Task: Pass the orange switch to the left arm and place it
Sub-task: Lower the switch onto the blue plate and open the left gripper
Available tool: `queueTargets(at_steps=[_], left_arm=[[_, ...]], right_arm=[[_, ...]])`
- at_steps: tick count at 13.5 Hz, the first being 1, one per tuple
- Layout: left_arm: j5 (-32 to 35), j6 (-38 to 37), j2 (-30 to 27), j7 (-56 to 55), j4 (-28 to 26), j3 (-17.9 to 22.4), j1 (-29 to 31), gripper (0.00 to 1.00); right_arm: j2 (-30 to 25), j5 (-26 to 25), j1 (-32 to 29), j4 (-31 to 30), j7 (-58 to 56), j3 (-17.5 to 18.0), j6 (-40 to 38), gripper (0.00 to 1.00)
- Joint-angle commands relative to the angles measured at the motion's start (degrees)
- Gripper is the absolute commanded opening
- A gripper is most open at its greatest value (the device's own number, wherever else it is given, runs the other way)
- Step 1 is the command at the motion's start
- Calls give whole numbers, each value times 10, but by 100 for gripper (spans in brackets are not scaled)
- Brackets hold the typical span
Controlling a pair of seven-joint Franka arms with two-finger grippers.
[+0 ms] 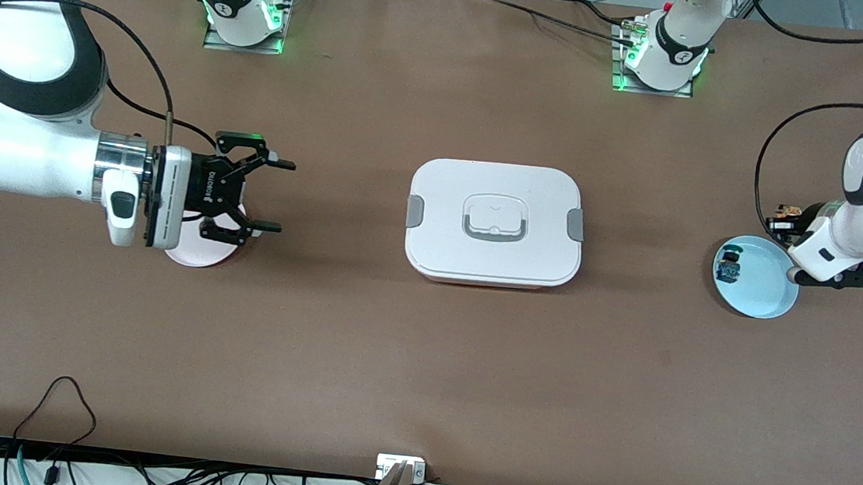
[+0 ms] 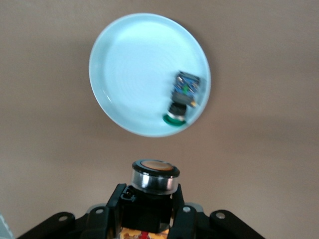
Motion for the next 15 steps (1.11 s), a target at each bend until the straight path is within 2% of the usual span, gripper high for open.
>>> queueTargets(at_steps=[1, 4, 6, 8, 11, 12, 13, 14, 15], left_arm=[[54, 57, 60, 1, 9, -6, 33, 0], [99, 105, 103, -20, 12, -3, 39, 0], [117, 129, 125, -29, 16, 1, 38, 0], [165, 143, 157, -31, 26, 5, 39, 1], [175, 151, 186, -30, 39, 6, 38, 3], [175, 151, 191, -30, 43, 7, 37, 7], [183, 151, 203, -30, 49, 7, 36, 17], [188, 151, 210, -30, 60, 7, 37, 28], [188, 150, 212, -30, 62, 7, 36, 28]], right_arm=[[-10, -60, -1, -6, 131, -2, 0, 100], [-10, -157, -1, -6, 251, -1, 2, 100], [-12, -201, -1, -5, 301, -1, -6, 100], [-19, -285, 3, -5, 384, 2, -6, 100], [-21, -401, 6, 5, 535, 15, -11, 100], [-21, -459, 2, 12, 576, 27, -25, 100], [-23, -514, -2, 26, 609, 38, -49, 100], [-23, -545, -6, 45, 634, 42, -83, 100], [-23, -568, -9, 60, 647, 43, -117, 100]])
